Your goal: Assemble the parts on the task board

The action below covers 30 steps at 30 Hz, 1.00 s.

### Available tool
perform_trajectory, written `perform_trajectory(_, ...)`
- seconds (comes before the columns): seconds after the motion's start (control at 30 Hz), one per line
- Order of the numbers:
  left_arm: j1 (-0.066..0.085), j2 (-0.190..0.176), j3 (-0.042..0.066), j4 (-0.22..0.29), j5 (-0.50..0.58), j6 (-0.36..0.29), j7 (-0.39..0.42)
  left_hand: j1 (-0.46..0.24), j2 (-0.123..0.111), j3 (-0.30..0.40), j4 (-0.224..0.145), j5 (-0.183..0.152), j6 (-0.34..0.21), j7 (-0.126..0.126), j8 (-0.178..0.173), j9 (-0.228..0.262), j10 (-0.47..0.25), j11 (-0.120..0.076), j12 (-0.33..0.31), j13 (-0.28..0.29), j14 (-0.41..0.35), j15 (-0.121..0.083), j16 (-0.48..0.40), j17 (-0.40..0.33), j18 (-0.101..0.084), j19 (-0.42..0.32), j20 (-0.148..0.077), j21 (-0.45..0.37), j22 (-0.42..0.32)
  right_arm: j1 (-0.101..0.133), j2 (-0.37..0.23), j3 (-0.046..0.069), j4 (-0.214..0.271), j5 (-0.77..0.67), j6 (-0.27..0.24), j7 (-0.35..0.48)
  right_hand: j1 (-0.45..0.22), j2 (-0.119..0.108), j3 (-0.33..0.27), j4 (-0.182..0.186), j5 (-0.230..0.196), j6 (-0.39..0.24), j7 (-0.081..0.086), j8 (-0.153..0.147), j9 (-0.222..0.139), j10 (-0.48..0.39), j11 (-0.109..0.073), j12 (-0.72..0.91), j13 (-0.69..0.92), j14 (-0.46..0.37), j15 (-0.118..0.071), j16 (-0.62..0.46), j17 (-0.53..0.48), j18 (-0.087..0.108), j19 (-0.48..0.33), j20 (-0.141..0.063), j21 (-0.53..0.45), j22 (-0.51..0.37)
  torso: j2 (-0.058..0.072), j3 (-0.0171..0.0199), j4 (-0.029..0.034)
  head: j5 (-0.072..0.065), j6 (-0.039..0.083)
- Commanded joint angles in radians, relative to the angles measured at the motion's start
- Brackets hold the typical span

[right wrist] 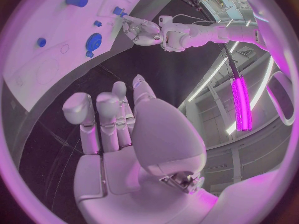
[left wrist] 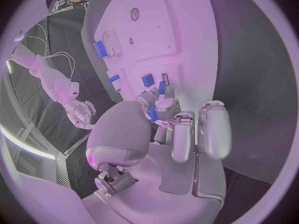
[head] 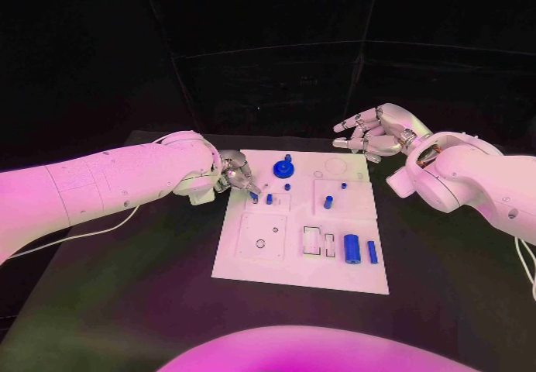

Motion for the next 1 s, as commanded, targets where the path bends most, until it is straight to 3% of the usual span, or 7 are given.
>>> perform_trajectory(0.03, 0.000, 0.003, 0.000, -0.001, -0.006, 0.027, -0.012, 0.007, 0.002, 0.137, -0.131, 0.004, 0.003, 0.000, 0.003, 0.001, 0.005, 0.000, 0.001, 0.001, 0.104, -0.001, 0.003, 0.263, -0.011, 0.015, 0.001, 0.000, 0.008, 0.002, 0.000, 0.001, 0.002, -0.001, 0.004, 0.008, 0.001, 0.000, -0.006, -0.002, 0.005, -0.007, 0.000, 0.006, -0.001, -0.008, 0.000, 0.000, 0.000, 0.004, 0.000, -0.006, 0.002, 0.015, -0.007, 0.002, -0.005, -0.001, 0.000, -0.0004, 0.0015, 0.000, -0.001)
perform_trajectory(0.43, -0.001, 0.006, -0.002, -0.011, -0.006, 0.047, -0.030, 0.007, 0.002, 0.137, -0.131, 0.004, 0.003, 0.000, 0.003, 0.001, 0.005, 0.000, 0.001, 0.001, 0.104, -0.001, 0.003, 0.263, -0.011, 0.015, 0.001, 0.000, 0.008, 0.002, 0.001, 0.001, 0.002, -0.001, 0.004, 0.009, 0.001, 0.000, -0.006, -0.002, 0.005, -0.007, 0.000, 0.006, -0.001, -0.008, 0.000, 0.000, 0.000, 0.004, 0.000, -0.006, 0.002, 0.015, -0.007, 0.002, -0.005, -0.001, 0.000, -0.0004, -0.0005, 0.001, -0.005)
perform_trajectory(0.67, -0.001, 0.006, -0.013, -0.006, -0.013, 0.059, -0.033, 0.004, -0.001, 0.143, -0.132, 0.004, 0.003, 0.000, 0.004, 0.002, 0.004, 0.001, 0.000, 0.000, 0.104, -0.001, 0.003, 0.263, -0.010, 0.014, 0.001, -0.002, 0.006, 0.002, 0.000, 0.001, 0.002, -0.001, 0.005, 0.009, 0.001, 0.000, -0.006, -0.002, 0.005, -0.007, 0.000, 0.006, -0.001, -0.008, 0.000, 0.000, 0.000, 0.004, 0.000, -0.006, 0.002, 0.015, -0.007, 0.002, -0.005, -0.001, 0.000, -0.0005, 0.0008, 0.000, -0.007)
perform_trajectory(1.0, -0.001, 0.009, -0.017, -0.003, -0.019, 0.064, -0.031, 0.004, -0.001, 0.143, -0.132, 0.004, 0.003, 0.000, 0.004, 0.002, 0.004, 0.001, 0.000, 0.000, 0.104, -0.001, 0.003, 0.263, -0.010, 0.014, 0.001, -0.002, 0.006, 0.002, 0.002, 0.001, 0.001, -0.001, 0.006, 0.009, 0.001, 0.000, -0.006, -0.002, 0.005, -0.007, 0.000, 0.006, -0.001, -0.008, 0.000, 0.000, 0.000, 0.004, 0.000, -0.006, 0.002, 0.015, -0.007, 0.002, -0.005, -0.001, 0.000, -0.0002, 0.0004, -0.001, -0.009)
